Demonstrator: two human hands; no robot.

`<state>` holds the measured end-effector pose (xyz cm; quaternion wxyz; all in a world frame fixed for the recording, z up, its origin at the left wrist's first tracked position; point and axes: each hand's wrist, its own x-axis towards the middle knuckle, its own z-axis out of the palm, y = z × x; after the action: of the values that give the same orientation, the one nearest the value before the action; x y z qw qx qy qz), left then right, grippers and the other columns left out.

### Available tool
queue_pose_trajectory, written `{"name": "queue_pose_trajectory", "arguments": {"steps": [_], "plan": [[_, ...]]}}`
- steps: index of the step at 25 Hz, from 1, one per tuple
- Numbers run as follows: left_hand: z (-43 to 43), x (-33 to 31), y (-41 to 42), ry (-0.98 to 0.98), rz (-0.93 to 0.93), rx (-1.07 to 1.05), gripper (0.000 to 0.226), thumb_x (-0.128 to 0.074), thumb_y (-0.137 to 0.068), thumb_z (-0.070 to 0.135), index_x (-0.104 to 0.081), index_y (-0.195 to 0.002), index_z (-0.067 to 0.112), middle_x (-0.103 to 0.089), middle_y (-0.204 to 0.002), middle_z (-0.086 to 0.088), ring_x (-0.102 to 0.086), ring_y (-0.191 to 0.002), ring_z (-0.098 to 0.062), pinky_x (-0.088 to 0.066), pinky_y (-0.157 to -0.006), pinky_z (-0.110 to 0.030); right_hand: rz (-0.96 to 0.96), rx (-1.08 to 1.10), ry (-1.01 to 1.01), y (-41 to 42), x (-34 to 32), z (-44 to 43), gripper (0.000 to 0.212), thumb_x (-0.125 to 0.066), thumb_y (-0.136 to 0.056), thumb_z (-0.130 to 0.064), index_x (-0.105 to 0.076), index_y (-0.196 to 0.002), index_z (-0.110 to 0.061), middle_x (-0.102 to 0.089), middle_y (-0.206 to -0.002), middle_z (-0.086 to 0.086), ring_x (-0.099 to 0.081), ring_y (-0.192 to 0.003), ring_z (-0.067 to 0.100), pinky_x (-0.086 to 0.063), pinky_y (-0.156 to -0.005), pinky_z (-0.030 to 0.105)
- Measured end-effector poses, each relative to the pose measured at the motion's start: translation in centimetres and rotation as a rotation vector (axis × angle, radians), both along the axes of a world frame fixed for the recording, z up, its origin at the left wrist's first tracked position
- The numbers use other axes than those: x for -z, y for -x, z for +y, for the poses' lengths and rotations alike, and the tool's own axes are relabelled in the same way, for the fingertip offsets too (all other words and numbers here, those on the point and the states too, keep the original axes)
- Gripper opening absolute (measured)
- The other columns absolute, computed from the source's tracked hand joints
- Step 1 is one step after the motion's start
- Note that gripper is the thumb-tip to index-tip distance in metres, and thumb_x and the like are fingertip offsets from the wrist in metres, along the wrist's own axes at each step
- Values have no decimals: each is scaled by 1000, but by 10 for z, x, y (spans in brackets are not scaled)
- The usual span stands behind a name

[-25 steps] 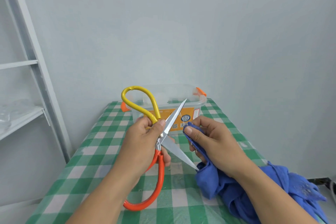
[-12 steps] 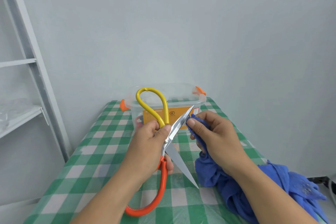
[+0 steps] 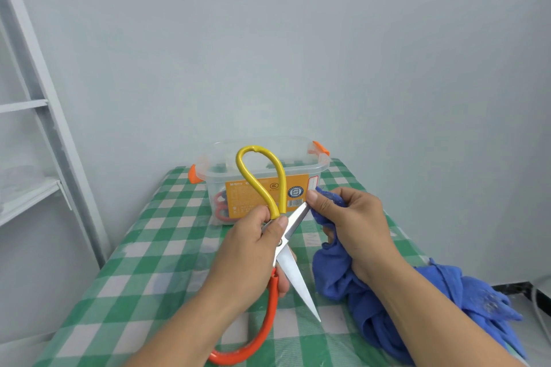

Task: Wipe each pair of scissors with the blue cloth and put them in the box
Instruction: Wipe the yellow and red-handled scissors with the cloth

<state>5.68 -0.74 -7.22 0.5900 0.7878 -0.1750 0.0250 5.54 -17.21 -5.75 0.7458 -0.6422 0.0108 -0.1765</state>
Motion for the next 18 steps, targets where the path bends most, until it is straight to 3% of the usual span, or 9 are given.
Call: {"name": "queue_pose_trajectory", "arguments": {"steps": [4,8,13,18], "plan": [[0,1,0,2,27,21,27,-50,-104,29,-46,-82,14,-58,-55,-21,-61,-41,-36,-47,-45,-36,-8,26,-52,-1,-2,-5,26,-80,-82,-18,-64,-70,-2,-55,-54,2,-41,-42,8,-35,-41,19],[0,0,3,-5,48,26,27,-50,-104,27,-46,-82,12,-55,-52,-25,-59,-39,-35,-42,-41,-28,-21,63,-88,-3,-1,-6,27,-80,-83,-22,-65,-71,-3,-55,-54,2,-44,-46,11,-38,-44,20],[-2,0,6,49,98,44,26,-52,-103,26,-47,-85,8,-42,-45,-12,-56,-37,-32,-42,-41,-28,-44,106,-162,-3,-1,-13,33,-74,-88,-30,-60,-73,-5,-52,-57,1,-42,-48,12,-40,-47,24],[0,-1,5,91,129,60,23,-51,-103,28,-52,-88,10,-47,-46,-20,-55,-36,-31,-45,-44,-32,-72,41,-141,-3,5,-12,25,-79,-83,-20,-67,-80,2,-59,-63,5,-50,-54,14,-43,-48,25]]}}
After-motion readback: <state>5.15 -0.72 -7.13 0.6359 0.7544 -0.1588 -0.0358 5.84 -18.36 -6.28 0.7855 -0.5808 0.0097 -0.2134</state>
